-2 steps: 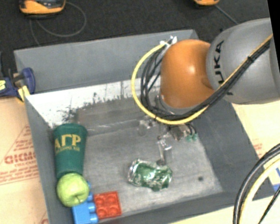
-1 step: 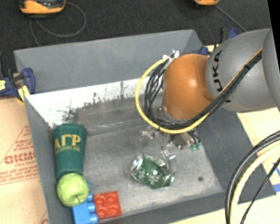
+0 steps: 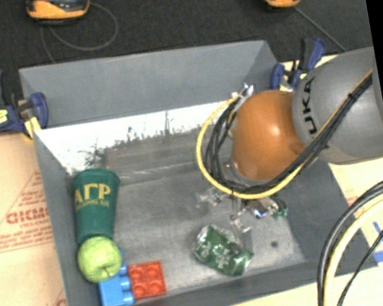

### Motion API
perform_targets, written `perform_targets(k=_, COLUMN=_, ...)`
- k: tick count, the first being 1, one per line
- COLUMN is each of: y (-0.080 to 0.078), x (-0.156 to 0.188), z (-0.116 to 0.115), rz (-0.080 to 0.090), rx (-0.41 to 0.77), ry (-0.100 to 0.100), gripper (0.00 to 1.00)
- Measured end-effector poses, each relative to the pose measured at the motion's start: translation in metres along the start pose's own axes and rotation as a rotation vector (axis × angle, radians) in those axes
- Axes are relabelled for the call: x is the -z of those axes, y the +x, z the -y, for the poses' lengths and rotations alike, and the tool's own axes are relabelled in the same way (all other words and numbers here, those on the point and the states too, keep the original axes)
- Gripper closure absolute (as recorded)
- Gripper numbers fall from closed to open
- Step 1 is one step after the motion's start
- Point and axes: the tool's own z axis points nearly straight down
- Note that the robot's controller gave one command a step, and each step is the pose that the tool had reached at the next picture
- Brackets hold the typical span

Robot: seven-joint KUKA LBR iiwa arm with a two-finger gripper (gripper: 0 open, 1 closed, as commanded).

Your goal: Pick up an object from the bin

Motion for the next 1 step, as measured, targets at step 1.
perform_targets(k=1, y=0.0136, x=-0.0049, z=-0.0116, rz=0.002, rx=-0.042, ry=-0.002, gripper=0.00)
